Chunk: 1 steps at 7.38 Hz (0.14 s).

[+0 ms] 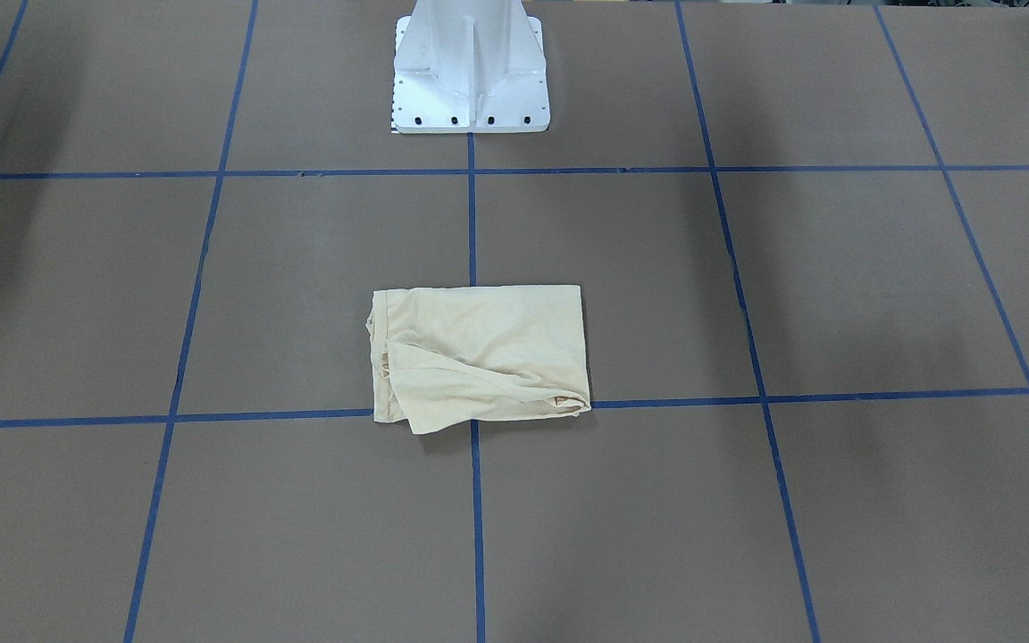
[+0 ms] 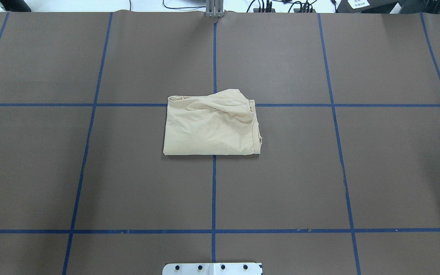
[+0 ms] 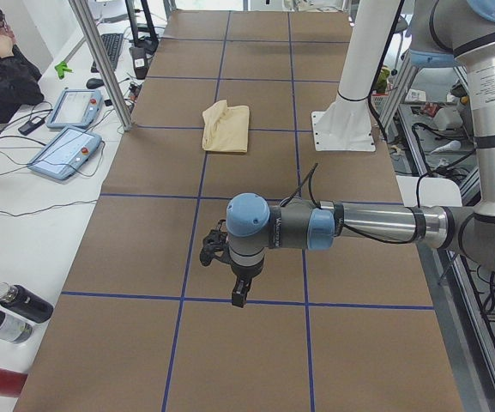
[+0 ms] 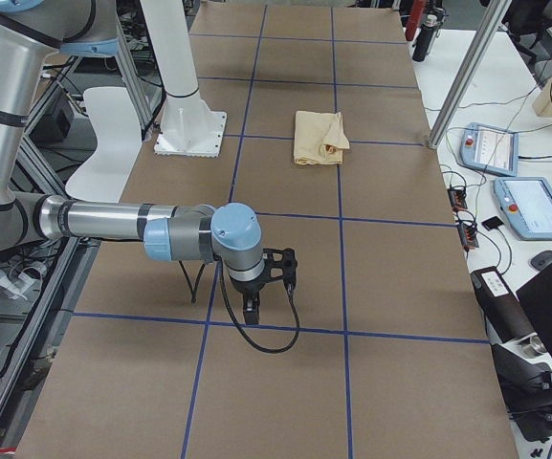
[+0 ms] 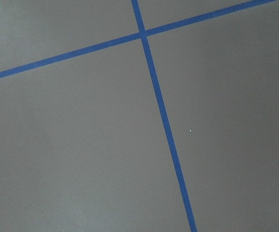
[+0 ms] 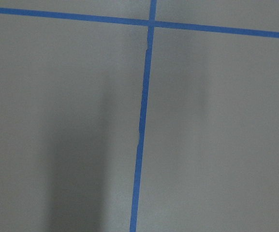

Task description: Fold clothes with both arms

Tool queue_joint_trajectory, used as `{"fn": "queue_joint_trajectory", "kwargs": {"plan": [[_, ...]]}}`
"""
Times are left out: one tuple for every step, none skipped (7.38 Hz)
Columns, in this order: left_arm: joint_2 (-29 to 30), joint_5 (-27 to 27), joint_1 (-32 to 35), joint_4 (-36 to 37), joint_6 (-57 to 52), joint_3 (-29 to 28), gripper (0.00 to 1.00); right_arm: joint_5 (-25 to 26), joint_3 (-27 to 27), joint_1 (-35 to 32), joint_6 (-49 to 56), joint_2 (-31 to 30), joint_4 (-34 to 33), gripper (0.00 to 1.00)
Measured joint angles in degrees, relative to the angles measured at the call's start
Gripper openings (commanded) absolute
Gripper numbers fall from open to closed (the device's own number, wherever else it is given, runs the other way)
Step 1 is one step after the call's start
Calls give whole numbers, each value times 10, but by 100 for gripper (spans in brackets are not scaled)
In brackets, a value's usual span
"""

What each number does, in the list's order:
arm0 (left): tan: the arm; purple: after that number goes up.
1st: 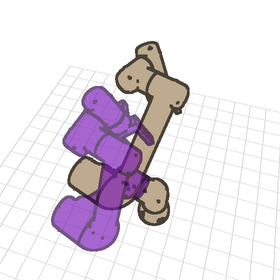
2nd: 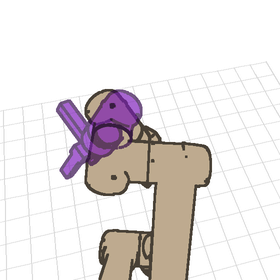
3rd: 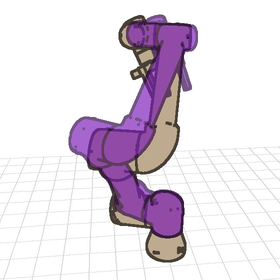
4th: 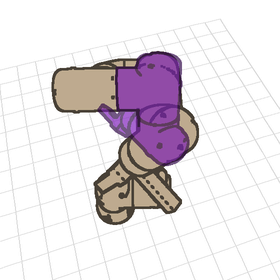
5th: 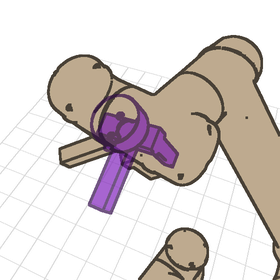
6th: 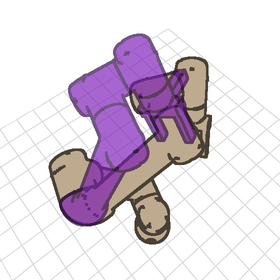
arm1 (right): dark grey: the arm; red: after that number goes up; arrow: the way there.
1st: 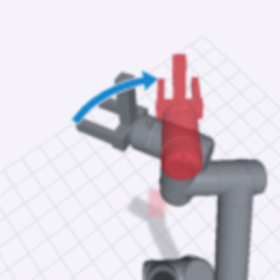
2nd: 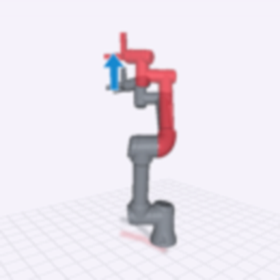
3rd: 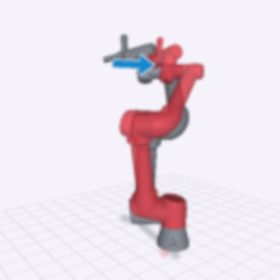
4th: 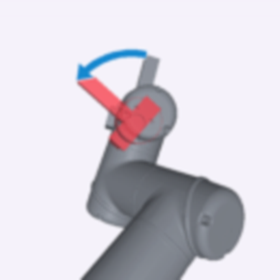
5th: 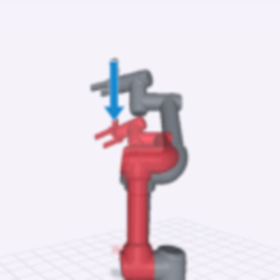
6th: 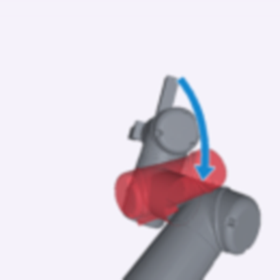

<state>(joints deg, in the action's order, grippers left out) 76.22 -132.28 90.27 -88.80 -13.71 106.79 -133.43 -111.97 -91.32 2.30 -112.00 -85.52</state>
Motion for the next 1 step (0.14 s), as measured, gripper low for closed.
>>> {"fn": "queue_joint_trajectory", "kwargs": {"plan": [[0, 0, 0, 0, 0, 0, 100, -2, 0, 0, 0, 0, 0, 100]]}}
